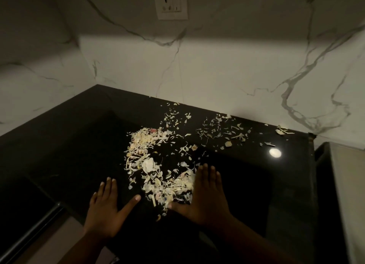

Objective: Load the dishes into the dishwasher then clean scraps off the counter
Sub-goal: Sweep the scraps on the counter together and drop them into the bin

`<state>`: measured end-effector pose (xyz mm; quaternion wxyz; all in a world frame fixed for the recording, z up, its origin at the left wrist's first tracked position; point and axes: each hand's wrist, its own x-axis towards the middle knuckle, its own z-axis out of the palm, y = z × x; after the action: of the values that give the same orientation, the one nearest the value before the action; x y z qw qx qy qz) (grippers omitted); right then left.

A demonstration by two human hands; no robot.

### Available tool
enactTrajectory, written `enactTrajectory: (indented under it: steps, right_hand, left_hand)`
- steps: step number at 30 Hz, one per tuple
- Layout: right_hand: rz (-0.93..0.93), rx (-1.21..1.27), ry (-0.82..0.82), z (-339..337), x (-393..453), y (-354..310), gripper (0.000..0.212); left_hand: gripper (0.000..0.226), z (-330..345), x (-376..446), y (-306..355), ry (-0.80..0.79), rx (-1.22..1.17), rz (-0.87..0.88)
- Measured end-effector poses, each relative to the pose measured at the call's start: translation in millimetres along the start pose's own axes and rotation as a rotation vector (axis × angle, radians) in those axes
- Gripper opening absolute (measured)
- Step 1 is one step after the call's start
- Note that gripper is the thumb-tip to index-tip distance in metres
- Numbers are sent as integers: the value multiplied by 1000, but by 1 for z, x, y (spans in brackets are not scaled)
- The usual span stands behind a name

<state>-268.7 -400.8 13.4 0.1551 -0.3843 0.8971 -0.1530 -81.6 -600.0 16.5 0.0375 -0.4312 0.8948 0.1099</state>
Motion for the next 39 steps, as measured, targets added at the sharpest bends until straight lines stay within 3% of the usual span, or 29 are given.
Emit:
enactTrajectory:
  steps: [5,8,10,13,16,18,22,25,30,32,35,39]
  right_hand:
    - [-87,185,-23,-14,20,-16,134]
    - [-56,364,50,-54,31,26,120]
    - [-4,284,172,-87,45,82,107]
    - [111,-46,272,-131,67,172,95]
    - [212,-247,322,-145,78,230,98]
    - [257,-255,302,-142,86,248,109]
    - [219,-118,228,-131,108,246,122]
    - [89,-69,66,-122,111,211,113]
    - [-284,-57,-134,-100,95,142,101]
    - [-349,36,-83,-100,97,140,88]
    - [-233,63,145,-120,118,165,80]
    - [-27,-89,180,-136,147,206,93]
  left_hand:
    - [126,-2,3,-3,-76,-1,-31]
    - [125,-7,11,-1,-104,34,-54]
    - [125,-8,14,2,-115,48,-70]
    - [131,-7,15,6,-133,57,-80]
    - [135,-7,15,7,-132,63,-97]
    - [134,-6,15,6,-133,65,-96]
    - [127,-4,14,3,-95,50,-67]
    - [122,-6,10,4,-85,61,-42]
    - [124,-3,9,0,-82,74,-45]
    - [123,-3,10,-1,-85,57,-49]
    - [120,-4,10,-1,-95,49,-37]
    - [119,-4,8,1,-85,29,-35]
